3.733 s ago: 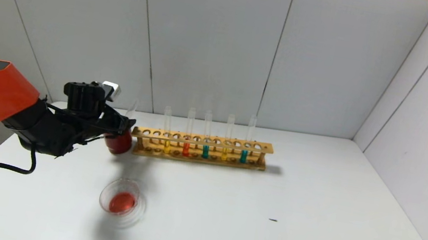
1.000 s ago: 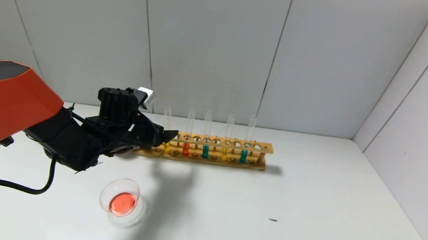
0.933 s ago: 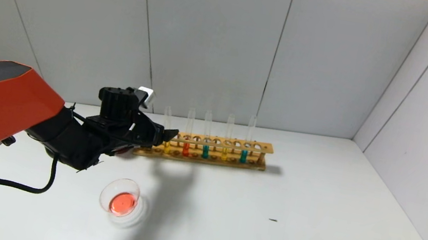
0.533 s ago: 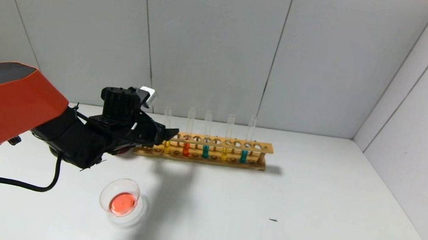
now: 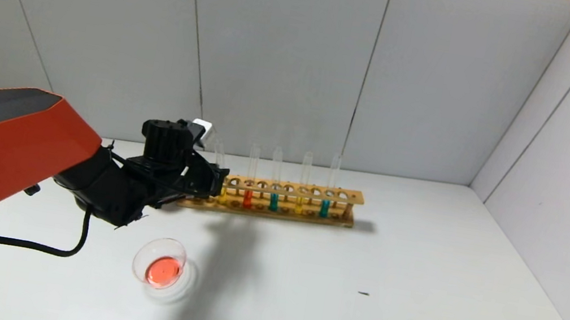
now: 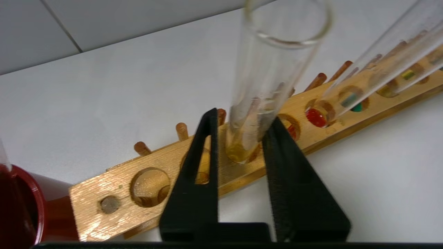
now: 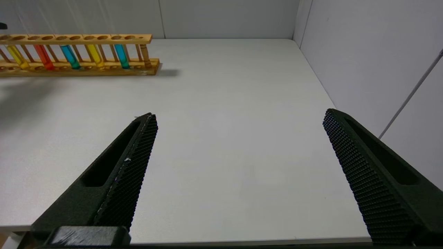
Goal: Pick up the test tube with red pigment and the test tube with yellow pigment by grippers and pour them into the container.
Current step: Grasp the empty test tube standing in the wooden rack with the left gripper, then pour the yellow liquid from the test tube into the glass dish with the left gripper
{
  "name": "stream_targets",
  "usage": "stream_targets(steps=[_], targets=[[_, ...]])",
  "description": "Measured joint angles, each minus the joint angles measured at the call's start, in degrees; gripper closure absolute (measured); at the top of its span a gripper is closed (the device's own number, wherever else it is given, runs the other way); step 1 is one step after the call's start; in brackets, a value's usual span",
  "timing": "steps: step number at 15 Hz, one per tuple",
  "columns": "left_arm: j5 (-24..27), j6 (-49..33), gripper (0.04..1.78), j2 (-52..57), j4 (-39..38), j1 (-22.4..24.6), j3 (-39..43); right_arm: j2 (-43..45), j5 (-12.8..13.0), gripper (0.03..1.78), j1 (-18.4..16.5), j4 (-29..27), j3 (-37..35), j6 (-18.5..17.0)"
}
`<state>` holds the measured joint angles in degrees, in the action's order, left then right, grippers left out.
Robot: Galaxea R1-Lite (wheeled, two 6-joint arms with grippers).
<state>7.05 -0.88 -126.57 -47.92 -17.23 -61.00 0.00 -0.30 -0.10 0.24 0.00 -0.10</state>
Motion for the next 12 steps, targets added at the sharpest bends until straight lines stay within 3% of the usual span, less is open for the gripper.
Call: stream_targets(steps=[1, 6, 12], targets=[[0.0, 0.0, 1.51, 0.0, 0.0, 0.0, 0.0, 0.0, 0.0, 0.06, 0.0, 0.0, 0.0, 0.0], [-0.1, 0.2, 1.52, 0.3, -0.1, -0.2, 0.1, 0.0, 0.0, 0.06, 0.0, 0.0, 0.0, 0.0], [0.0, 7.1, 1.52, 7.0, 2.9, -0.6, -0.2, 0.0, 0.0, 0.06, 0.0, 0.0, 0.0, 0.0]])
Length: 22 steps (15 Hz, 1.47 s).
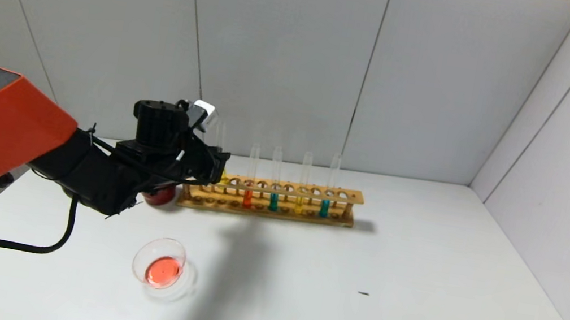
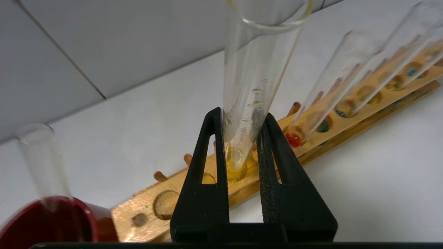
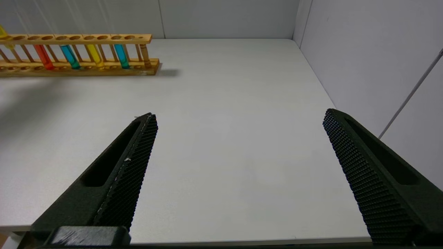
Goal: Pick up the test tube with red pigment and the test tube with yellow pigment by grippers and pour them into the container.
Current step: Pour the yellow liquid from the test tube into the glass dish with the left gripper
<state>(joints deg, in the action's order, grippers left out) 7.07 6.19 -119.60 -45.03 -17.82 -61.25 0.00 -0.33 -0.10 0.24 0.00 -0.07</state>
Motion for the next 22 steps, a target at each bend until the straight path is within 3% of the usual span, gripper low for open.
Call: stream_targets(steps=[5, 8, 12, 17, 22], targets=[[-0.2, 6.4, 1.52, 9.8, 6.2, -1.1, -0.2, 0.0, 0.0, 0.06, 0.0, 0.0, 0.0, 0.0], [-3.3, 6.8, 1.52, 15.1, 6.7, -3.2, 0.8, 0.0, 0.0, 0.06, 0.0, 0.0, 0.0, 0.0], [-4.3, 14.0, 1.52, 22.4, 9.9, -2.7, 9.3, 0.0, 0.0, 0.06, 0.0, 0.0, 0.0, 0.0], [3.2, 30.3, 1.52, 31.5, 20.3, 1.4, 19.0, 0.0, 0.0, 0.06, 0.0, 0.0, 0.0, 0.0], [14.6, 49.7, 1.52, 31.6, 21.3, 10.5, 20.9, 0.0, 0.0, 0.06, 0.0, 0.0, 0.0, 0.0]])
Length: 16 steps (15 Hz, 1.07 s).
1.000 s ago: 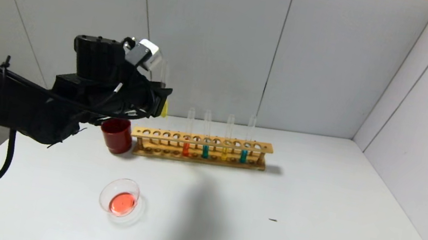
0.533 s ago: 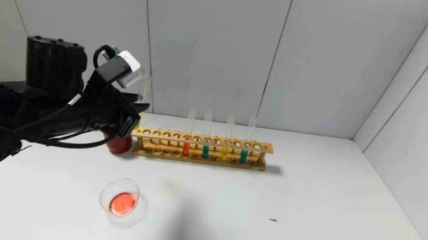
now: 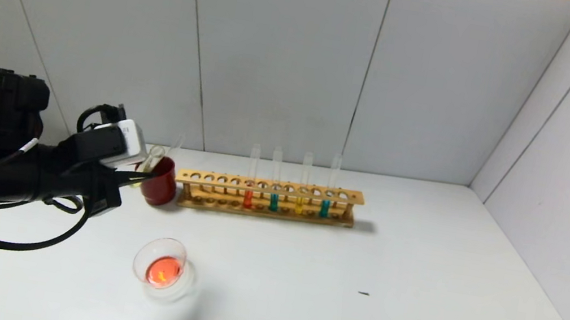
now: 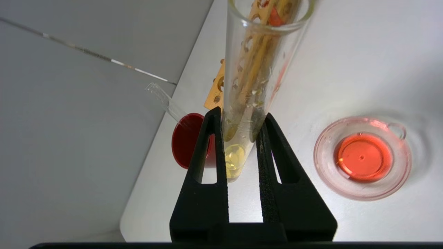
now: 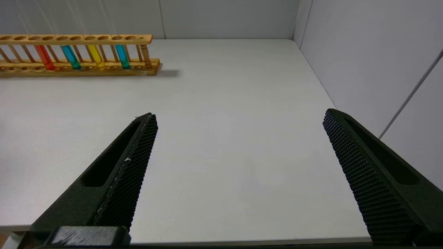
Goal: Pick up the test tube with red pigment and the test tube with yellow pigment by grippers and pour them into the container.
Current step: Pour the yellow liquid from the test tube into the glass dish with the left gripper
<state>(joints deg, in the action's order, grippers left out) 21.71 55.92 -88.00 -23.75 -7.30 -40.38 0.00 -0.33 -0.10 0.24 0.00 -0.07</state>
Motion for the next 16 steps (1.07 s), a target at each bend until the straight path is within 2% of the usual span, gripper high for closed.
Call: stream_targets(steps=[3, 5, 16], targets=[[5.1, 10.5, 1.52, -3.1, -0.5, 4.4, 0.2, 0.0, 0.0, 0.06, 0.0, 0.0, 0.0, 0.0], [8.2, 17.4, 1.52, -4.7, -0.8, 5.7, 0.0, 0.0, 0.0, 0.06, 0.0, 0.0, 0.0, 0.0], [8.3, 47.2, 1.52, -10.8, -0.1, 8.4, 1.0, 0.0, 0.0, 0.06, 0.0, 0.0, 0.0, 0.0]])
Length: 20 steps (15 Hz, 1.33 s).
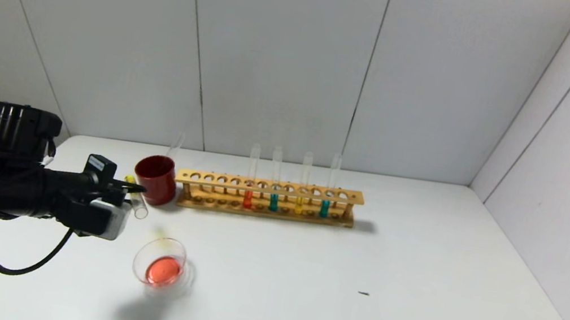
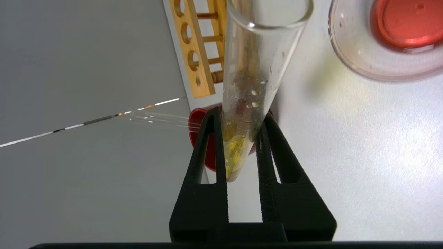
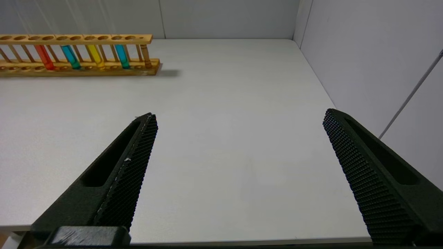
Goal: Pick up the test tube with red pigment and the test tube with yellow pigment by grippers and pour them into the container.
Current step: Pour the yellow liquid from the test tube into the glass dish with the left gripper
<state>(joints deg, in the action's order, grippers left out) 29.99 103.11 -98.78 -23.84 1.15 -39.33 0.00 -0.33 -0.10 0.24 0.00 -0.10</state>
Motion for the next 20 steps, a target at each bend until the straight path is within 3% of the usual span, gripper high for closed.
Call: stream_targets(steps=[9, 20], targets=[[-0.3, 13.4, 1.52, -2.3, 0.1, 0.9, -1.9, 0.0, 0.0, 0.06, 0.0, 0.0, 0.0, 0.0], [-0.5, 20.0, 1.52, -4.3, 0.2, 0.8, -3.0, 0.0, 0.0, 0.06, 0.0, 0.0, 0.0, 0.0]])
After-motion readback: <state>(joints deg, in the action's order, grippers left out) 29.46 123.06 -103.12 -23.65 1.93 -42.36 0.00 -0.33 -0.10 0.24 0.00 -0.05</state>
